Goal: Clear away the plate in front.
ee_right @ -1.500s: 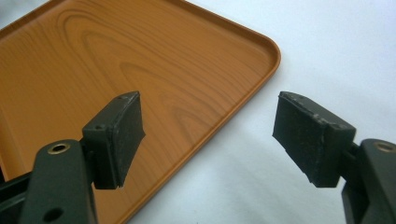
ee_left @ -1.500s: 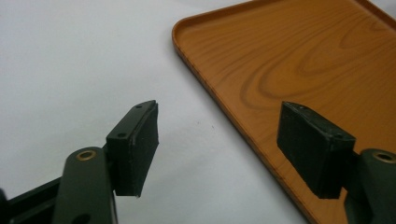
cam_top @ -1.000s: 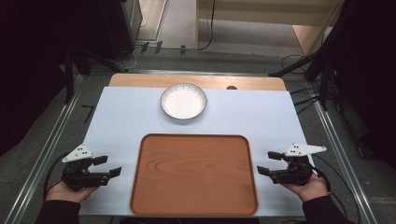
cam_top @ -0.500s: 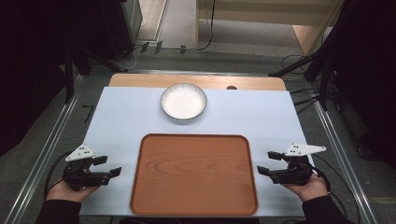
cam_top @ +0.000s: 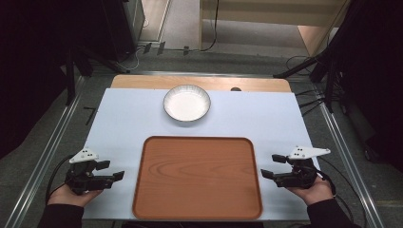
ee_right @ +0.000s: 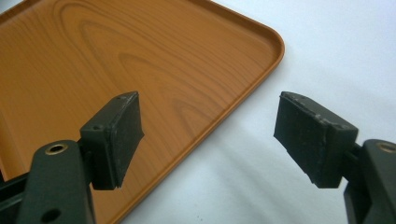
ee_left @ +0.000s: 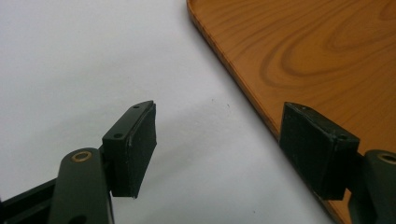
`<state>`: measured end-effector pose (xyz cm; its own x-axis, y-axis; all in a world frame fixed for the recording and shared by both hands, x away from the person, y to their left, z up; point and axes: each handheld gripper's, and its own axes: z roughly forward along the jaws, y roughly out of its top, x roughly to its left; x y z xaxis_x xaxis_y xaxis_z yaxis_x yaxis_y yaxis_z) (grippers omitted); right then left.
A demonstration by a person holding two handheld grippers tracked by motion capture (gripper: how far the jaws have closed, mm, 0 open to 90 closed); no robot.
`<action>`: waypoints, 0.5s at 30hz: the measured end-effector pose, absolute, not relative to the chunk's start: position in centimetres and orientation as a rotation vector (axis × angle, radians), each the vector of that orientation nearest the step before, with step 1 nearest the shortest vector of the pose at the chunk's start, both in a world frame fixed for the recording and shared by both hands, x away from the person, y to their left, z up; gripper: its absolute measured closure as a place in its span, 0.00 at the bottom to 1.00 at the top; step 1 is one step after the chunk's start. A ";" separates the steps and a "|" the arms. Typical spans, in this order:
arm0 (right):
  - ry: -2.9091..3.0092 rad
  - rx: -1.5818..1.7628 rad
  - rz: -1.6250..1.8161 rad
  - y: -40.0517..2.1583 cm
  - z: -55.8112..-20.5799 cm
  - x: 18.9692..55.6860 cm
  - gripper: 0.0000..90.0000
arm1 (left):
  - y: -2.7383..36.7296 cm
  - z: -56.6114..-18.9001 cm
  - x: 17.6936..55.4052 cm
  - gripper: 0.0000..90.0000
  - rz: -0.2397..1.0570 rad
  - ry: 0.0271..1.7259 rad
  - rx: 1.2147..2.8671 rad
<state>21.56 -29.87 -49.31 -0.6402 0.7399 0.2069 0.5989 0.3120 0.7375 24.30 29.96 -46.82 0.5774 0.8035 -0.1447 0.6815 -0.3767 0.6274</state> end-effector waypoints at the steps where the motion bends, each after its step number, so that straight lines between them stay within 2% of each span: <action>1: 2.401 1.240 1.235 -29.9 -49.3 21.6 0.27 | 30.0 -46.9 24.3 0.31 0.236 1.180 2.150; 15: 2.405 1.239 1.228 -29.8 -49.3 21.6 0.27 | 29.9 -47.2 24.6 0.30 0.230 1.226 2.153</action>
